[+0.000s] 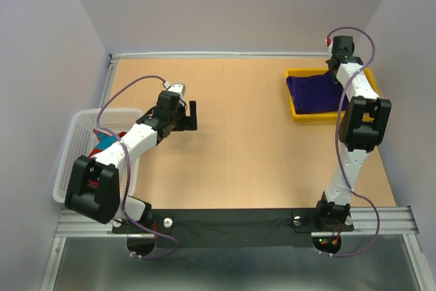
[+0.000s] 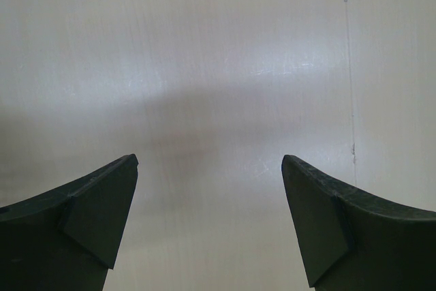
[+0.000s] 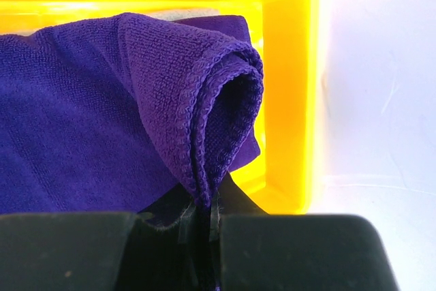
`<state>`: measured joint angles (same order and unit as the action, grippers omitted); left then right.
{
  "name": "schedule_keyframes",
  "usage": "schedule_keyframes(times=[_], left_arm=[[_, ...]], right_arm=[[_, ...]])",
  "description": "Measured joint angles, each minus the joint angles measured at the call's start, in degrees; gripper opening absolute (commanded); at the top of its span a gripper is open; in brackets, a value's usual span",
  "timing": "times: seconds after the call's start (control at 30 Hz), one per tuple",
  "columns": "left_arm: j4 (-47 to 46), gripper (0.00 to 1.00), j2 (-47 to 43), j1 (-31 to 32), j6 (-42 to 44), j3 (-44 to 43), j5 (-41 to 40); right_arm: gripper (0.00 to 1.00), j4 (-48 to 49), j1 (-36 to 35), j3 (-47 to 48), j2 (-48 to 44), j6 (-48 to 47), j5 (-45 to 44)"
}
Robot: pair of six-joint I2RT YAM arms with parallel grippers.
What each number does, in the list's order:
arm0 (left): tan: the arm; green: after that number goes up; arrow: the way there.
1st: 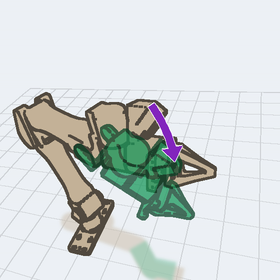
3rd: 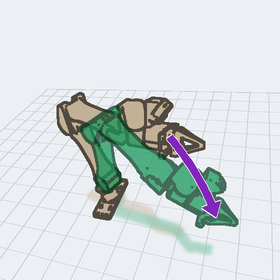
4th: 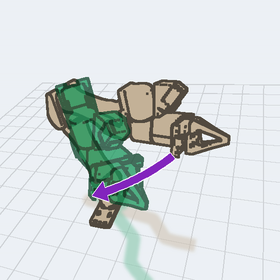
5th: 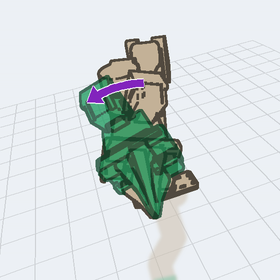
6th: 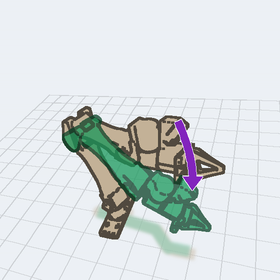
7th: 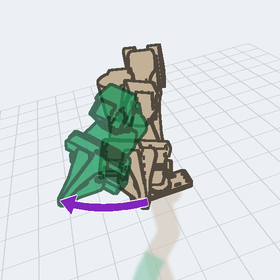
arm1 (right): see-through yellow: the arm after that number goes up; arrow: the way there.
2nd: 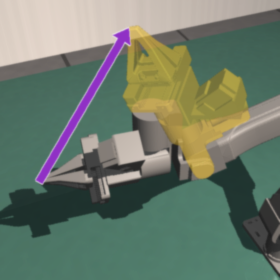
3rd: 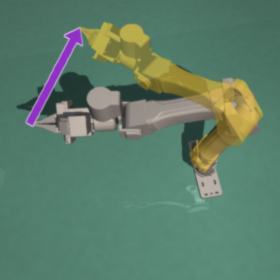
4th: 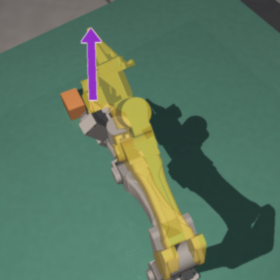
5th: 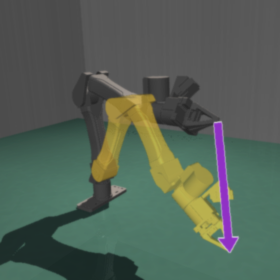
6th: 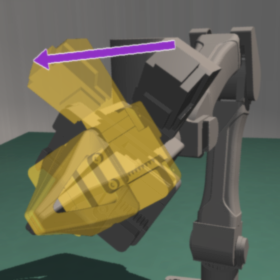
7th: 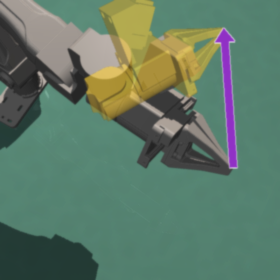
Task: Fold and stack the towels
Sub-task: Neatly place the folded towel into the bin
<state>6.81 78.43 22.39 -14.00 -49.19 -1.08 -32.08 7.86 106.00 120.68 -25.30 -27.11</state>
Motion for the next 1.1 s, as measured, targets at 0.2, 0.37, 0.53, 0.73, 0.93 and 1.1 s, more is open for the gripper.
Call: schedule_keyframes(times=[0.2, 0.37, 0.53, 0.73, 0.93, 1.1], left_arm=[[0.0, 0.99, 0.0, 0.0, 0.0, 0.0, 0.0], [0.0, 0.99, 0.0, 0.0, 0.0, 0.0, 0.0], [0.0, 0.99, 0.0, 0.0, 0.0, 0.0, 0.0], [0.0, 0.99, 0.0, 0.0, 0.0, 0.0, 0.0], [0.0, 0.99, 0.0, 0.0, 0.0, 0.0, 0.0], [0.0, 0.99, 0.0, 0.0, 0.0, 0.0, 0.0]], right_arm=[[0.0, 0.2, 0.0, 0.0, 0.0, 0.0, -1.0], [0.01, 0.4, 0.0, 0.0, 0.0, 0.0, -1.0], [0.0, 0.5, 0.0, 0.0, 0.0, 0.0, -1.3], [0.0, 0.6, 0.0, 0.0, 0.0, 0.2, -2.7], [0.01, 0.7, 0.0, 0.0, -0.2, 0.2, -3.1], [0.01, 0.9, 0.0, 0.0, -0.2, 0.9, -3.3]])
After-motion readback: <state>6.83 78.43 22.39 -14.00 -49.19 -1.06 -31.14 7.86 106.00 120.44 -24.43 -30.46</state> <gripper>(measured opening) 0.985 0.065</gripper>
